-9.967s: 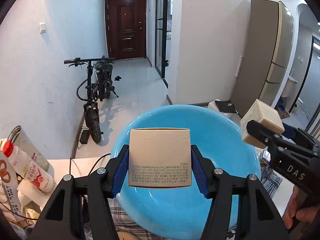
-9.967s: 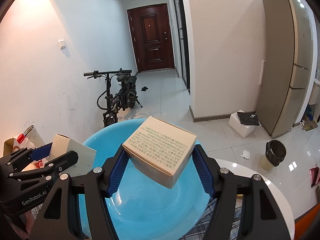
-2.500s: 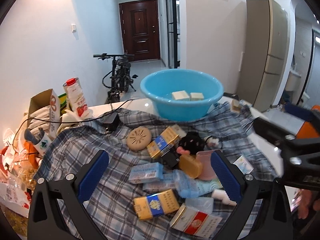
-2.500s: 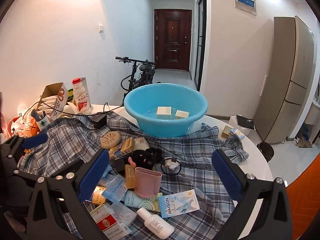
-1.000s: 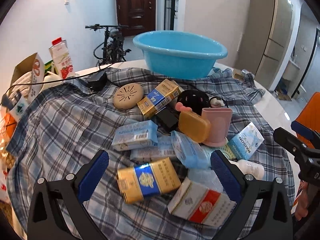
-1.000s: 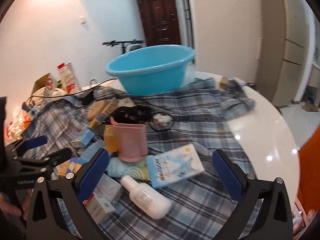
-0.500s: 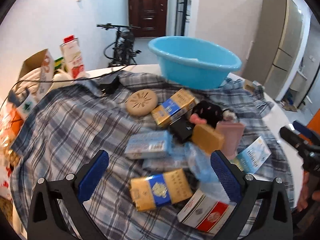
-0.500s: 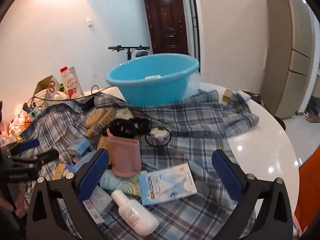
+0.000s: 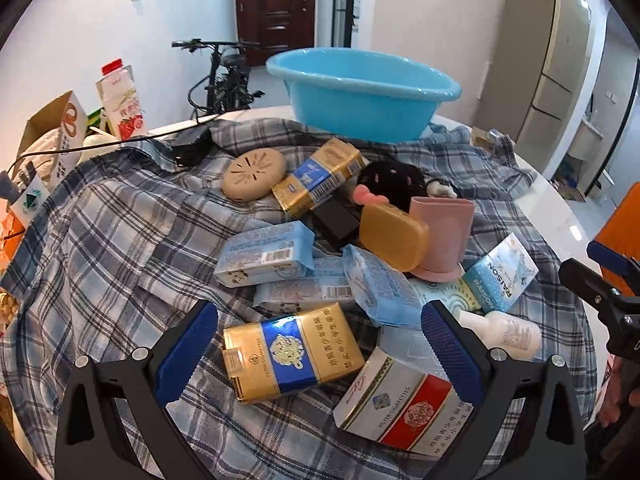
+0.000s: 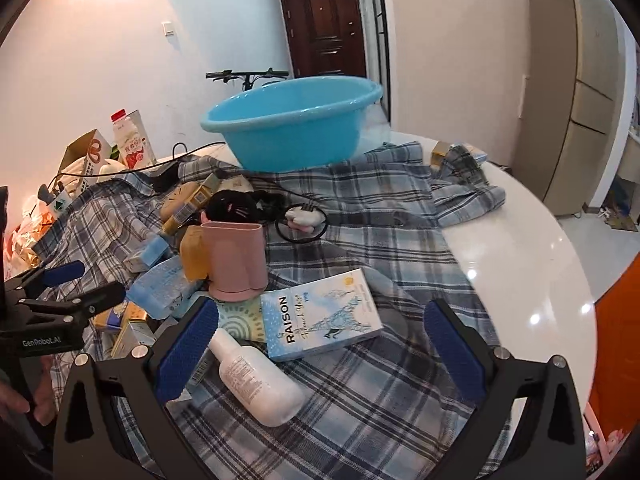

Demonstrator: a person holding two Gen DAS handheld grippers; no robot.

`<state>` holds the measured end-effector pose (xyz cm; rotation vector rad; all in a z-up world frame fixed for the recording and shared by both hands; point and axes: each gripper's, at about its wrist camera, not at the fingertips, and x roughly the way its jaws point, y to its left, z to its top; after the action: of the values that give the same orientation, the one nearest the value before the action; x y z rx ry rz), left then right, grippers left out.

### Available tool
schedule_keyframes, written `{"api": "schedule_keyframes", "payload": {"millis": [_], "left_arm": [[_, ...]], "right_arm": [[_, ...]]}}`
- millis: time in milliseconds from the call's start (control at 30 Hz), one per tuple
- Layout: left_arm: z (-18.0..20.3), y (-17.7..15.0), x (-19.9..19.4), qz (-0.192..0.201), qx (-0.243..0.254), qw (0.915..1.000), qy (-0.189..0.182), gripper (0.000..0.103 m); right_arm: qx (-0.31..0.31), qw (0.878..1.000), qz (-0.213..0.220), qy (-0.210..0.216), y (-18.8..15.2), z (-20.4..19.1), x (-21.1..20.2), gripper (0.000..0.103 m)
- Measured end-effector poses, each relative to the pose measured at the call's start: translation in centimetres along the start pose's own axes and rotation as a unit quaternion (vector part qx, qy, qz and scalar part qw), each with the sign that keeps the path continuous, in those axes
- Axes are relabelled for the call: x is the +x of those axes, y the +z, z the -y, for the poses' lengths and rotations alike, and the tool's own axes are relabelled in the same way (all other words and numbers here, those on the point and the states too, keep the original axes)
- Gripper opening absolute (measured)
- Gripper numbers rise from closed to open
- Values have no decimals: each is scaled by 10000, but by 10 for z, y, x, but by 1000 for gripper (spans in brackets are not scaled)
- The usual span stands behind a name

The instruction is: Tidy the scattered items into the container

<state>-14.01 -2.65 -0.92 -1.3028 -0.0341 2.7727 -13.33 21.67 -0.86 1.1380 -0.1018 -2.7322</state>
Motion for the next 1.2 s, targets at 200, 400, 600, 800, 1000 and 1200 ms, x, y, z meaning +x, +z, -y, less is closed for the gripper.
{"api": "schedule_keyframes", "payload": {"millis": [200, 400, 600, 800, 1000, 1200], "left_arm": [[-12, -3, 4, -111, -77, 9998, 164, 103], [-10, -10, 13, -230, -57, 9997, 105, 103], [-1, -11, 19, -311, 71, 9995, 74, 103], [0, -10, 20, -316, 76, 9995, 60, 103], [3, -9, 25, -406, 83, 9991, 29, 103], [6, -11, 28, -446, 111, 9989, -4, 103]], "right_arm": [[-328, 9989, -331, -54, -3, -10, 26, 102], [-544, 9968, -573, -76, -5, -11, 41, 102], [-645, 9947, -768, -212, -5, -10, 54, 102], [-663, 9937, -865, -254, -6, -7, 61, 102], [-704, 9916, -1040, -313, -8, -5, 71, 102], [-636, 9904, -1204, -235, -9, -3, 82, 102]]}}
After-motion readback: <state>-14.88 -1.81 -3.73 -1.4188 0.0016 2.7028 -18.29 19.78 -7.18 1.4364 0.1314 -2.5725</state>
